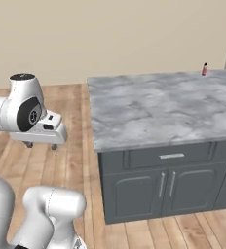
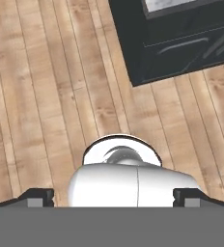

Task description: Place the large bottle from the dining counter next to the other large bottle outside the sink, and place the small bottle from the dining counter next to the other small bottle inside the sink.

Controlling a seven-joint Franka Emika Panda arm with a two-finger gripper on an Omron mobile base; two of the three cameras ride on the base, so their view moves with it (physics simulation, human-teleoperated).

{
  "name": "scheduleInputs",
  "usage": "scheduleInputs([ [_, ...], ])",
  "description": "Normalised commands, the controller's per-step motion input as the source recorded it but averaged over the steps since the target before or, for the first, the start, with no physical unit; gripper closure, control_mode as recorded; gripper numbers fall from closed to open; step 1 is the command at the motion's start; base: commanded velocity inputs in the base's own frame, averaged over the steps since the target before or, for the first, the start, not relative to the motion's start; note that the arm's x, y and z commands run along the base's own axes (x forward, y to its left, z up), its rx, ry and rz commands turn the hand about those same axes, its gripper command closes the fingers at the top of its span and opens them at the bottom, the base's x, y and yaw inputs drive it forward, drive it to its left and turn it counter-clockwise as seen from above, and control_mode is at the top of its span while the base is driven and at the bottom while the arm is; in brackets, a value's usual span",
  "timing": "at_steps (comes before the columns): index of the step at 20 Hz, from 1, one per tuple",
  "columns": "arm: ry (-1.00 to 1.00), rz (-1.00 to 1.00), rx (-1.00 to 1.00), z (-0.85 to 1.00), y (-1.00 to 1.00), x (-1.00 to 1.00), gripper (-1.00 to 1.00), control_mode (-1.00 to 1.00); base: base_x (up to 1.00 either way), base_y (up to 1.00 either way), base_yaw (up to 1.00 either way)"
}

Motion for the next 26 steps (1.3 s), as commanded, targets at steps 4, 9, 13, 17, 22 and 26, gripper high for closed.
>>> scheduleInputs([
  [4,0.0,0.0,0.0,0.0,0.0,0.0,-1.0,1.0,0.31,1.0,-0.15],
  [9,0.0,0.0,0.0,0.0,0.0,0.0,-1.0,1.0,0.6,1.0,-0.21],
  [13,0.0,0.0,0.0,0.0,0.0,0.0,-1.0,1.0,0.77,1.0,-0.26],
  [17,0.0,0.0,0.0,0.0,0.0,0.0,-1.0,1.0,0.94,1.0,-0.3],
  [22,0.0,0.0,0.0,0.0,0.0,0.0,-1.0,1.0,1.0,1.0,-0.32],
  [26,0.0,0.0,0.0,0.0,0.0,0.0,-1.0,1.0,0.95,1.0,-0.31],
])
